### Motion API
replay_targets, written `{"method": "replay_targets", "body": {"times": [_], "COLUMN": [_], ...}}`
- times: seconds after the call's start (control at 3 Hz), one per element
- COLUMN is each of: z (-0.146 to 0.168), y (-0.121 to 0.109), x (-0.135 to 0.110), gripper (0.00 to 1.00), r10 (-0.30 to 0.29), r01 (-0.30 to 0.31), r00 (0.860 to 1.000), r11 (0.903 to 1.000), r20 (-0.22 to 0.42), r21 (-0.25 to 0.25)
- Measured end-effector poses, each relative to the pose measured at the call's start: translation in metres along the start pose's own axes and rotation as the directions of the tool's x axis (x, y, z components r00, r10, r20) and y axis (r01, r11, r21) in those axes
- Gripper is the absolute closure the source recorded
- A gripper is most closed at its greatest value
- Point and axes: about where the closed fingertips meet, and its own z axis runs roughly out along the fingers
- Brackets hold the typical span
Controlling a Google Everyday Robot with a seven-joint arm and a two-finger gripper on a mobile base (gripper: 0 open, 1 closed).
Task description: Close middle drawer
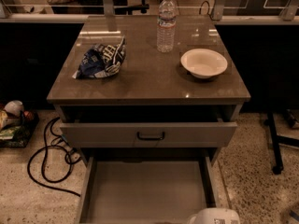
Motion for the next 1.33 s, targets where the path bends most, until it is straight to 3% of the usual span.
{"method": "replay_targets", "body": {"times": [0.67, 1.0, 1.33], "z": [0.019, 0.029, 0.042], "y": [0.041, 0.059, 0.069], "x": [0.031, 0.034, 0.016], "gripper": [1.0, 1.0, 1.0], "r10": [-0.027, -0.064, -0.099], "r01": [0.022, 0.056, 0.099], "r00": [0.999, 0.997, 0.995], "r11": [0.9939, 0.9856, 0.9784], "r20": [-0.041, -0.041, 0.01], "r21": [-0.108, -0.159, -0.182]}}
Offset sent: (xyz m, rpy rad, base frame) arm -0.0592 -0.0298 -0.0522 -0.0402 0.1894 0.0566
